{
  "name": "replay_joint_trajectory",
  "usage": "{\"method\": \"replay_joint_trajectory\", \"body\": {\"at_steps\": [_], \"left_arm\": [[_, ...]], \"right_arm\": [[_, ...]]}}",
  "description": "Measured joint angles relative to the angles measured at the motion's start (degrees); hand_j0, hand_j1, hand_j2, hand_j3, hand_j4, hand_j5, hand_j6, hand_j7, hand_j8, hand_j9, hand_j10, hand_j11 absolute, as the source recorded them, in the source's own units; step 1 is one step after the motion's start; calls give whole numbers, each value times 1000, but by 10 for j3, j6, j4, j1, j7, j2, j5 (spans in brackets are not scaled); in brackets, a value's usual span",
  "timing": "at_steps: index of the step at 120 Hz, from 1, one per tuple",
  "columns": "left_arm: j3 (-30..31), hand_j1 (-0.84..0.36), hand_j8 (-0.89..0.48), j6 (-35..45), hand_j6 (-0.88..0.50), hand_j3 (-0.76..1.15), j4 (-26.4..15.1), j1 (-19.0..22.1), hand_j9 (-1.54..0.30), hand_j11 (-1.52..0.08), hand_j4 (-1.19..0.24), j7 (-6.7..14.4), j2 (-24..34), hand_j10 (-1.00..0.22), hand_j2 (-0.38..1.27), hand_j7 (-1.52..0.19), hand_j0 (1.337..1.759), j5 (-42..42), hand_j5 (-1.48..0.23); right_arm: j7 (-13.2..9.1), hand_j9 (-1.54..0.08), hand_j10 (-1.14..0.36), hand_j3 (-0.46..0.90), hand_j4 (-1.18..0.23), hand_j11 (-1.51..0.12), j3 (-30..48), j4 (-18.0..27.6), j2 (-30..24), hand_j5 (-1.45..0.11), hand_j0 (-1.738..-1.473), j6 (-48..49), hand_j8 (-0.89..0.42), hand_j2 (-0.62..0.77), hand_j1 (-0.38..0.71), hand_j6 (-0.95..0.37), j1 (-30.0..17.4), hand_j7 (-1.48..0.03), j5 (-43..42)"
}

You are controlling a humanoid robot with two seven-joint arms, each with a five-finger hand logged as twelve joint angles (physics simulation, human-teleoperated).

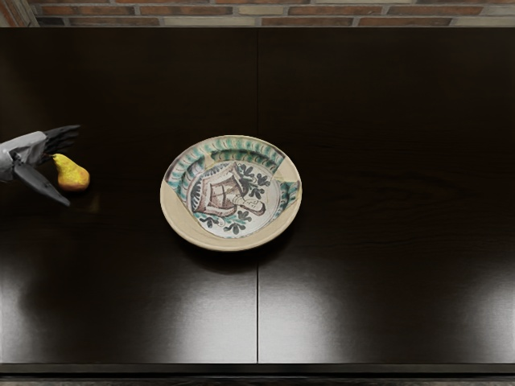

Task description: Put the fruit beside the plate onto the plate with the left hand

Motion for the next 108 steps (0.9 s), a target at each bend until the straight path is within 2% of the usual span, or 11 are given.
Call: {"method": "replay_joint_trajectory", "body": {"at_steps": [27, 68, 108], "left_arm": [[-2, 304, -44, 0, -44, 0, -2, 0, -51, -51, -44, -4, 0, -42, 10, -51, 1658, -3, -51], [-2, 123, -195, 0, -196, 0, -6, 2, -248, -248, -195, -7, -2, -194, 41, -248, 1658, -2, -248], [-1, 35, -268, 0, -269, 0, -8, 3, -343, -343, -268, -7, -9, -267, 56, -343, 1658, -1, -343]], "right_arm": [[0, -31, -24, 0, -24, -31, 0, 0, 0, -31, -1658, 0, -24, -5, -320, -24, -1, -31, 0], [0, -31, -24, 0, -24, -31, 0, -1, 0, -31, -1658, 0, -24, -5, -320, -24, -3, -31, -1], [0, -31, -24, 0, -24, -31, 0, -1, 0, -31, -1658, 0, -24, -5, -320, -24, -6, -31, -1]]}}
